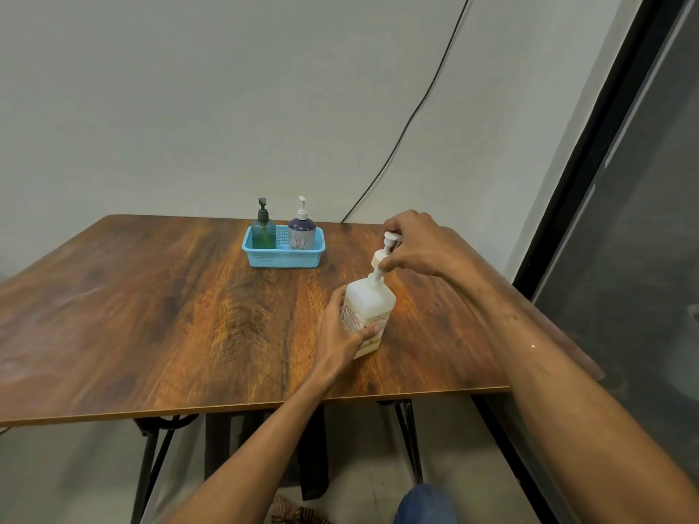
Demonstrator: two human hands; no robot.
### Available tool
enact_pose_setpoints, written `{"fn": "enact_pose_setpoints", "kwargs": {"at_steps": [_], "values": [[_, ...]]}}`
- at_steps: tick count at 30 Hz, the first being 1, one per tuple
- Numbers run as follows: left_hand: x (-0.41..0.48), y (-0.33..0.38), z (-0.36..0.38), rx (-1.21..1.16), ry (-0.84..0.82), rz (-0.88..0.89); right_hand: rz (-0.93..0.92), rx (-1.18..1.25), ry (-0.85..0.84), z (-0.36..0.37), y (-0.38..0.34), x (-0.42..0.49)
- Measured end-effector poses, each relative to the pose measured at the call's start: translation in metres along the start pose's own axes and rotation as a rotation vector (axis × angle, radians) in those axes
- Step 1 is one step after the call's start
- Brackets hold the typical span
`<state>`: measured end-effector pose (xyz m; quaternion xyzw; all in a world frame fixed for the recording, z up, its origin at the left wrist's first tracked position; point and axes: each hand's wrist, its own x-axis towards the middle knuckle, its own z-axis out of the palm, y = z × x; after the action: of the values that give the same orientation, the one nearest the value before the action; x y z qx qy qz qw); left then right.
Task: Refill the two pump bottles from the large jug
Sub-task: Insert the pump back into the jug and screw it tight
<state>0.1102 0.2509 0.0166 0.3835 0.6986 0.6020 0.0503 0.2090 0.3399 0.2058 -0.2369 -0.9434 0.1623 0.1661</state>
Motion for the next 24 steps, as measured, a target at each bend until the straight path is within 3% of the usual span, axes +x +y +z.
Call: {"fn": "enact_pose_setpoints", "kwargs": {"at_steps": [10,17,24], "values": [[0.0,-0.003,-0.001,-0.021,0.0,0.013,-0.008,0.008,-0.075,0.027,0.01,0.013],[-0.001,-0.006,-0.003,-0.052,0.005,0.0,0.003,0.065,-0.005,0.045,0.02,0.02],[0.0,-0.008,-0.003,-0.061,0.009,-0.019,0.011,0.36,-0.087,0.053,0.039,0.018]]}}
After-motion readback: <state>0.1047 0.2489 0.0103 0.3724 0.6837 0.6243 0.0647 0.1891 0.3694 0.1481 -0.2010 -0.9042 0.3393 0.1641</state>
